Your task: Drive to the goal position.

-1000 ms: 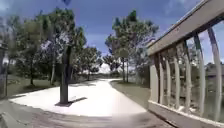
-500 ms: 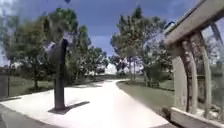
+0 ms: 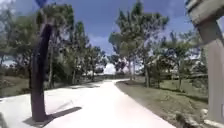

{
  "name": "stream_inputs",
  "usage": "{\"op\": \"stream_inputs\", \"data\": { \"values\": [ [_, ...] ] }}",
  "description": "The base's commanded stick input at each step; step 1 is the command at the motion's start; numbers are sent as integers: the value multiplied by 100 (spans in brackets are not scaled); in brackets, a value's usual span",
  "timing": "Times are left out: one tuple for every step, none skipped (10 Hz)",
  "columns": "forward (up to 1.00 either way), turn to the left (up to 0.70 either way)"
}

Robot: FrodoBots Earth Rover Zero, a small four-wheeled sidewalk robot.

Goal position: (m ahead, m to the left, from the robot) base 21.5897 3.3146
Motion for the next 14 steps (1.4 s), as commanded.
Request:
{"op": "stream_inputs", "data": {
  "values": [
    [85, 38],
    [85, 38],
    [85, 38],
    [85, 38],
    [85, 38],
    [85, 38],
    [85, 6],
    [85, 4],
    [85, 4],
    [85, 4],
    [85, 4],
    [85, 4],
    [85, 4],
    [85, 4]
  ]
}}
